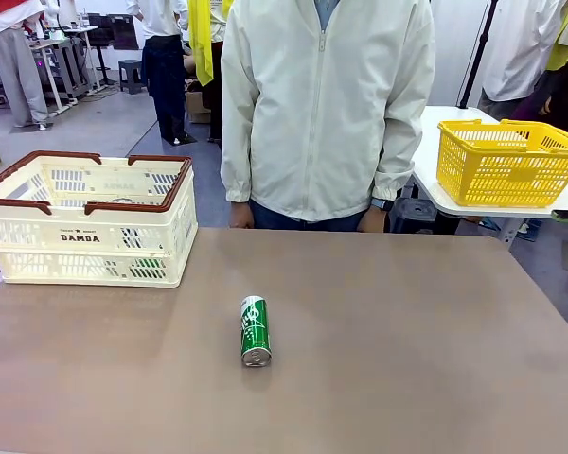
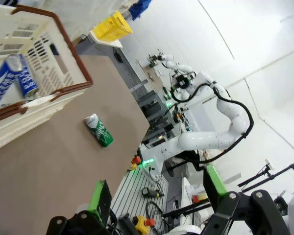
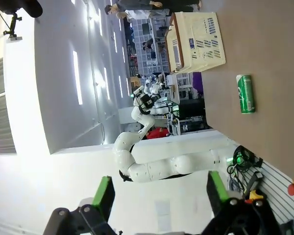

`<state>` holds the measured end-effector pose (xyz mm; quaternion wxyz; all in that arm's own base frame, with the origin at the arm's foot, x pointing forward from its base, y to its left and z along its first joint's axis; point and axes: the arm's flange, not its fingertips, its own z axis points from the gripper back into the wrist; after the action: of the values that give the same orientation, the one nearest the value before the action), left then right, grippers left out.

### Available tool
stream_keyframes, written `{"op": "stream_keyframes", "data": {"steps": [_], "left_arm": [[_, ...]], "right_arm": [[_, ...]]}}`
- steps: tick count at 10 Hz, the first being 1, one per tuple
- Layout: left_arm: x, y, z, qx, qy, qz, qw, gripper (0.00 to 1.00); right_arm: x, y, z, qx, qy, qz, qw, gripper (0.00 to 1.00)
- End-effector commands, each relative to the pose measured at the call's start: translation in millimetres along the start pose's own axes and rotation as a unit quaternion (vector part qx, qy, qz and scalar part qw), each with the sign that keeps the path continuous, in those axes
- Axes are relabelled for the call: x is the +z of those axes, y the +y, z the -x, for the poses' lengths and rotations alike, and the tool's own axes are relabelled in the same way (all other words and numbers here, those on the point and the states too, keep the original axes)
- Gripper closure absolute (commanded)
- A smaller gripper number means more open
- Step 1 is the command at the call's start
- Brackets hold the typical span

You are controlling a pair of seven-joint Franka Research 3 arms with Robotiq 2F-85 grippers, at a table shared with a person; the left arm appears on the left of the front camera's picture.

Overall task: Place the drinks into the Shopping basket.
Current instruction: Pick up one drink and place it into the Shopping basket.

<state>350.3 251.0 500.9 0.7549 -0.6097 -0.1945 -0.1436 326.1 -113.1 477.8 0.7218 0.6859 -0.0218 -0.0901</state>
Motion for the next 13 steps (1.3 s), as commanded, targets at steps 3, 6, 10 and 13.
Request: {"op": "stream_keyframes", "data": {"steps": [3, 6, 10, 13], "left_arm": [[-191, -92, -58, -0.022, 0.267, -0.071, 0.961, 0.0], [-348, -115, -28, 0.005, 0.295, -0.176, 0.939, 0.0], [-448, -109, 59, -0.012, 0.237, -0.239, 0.942, 0.0], [-433, -104, 30, -0.012, 0.283, -0.241, 0.928, 0.0]], "right_arm": [[-1, 3, 0, -0.01, -0.006, -0.001, 1.0, 0.0], [-1, 3, 0, -0.01, -0.006, -0.001, 1.0, 0.0], [-1, 3, 0, -0.01, -0.006, -0.001, 1.0, 0.0], [-1, 3, 0, -0.01, -0.006, -0.001, 1.0, 0.0]]}}
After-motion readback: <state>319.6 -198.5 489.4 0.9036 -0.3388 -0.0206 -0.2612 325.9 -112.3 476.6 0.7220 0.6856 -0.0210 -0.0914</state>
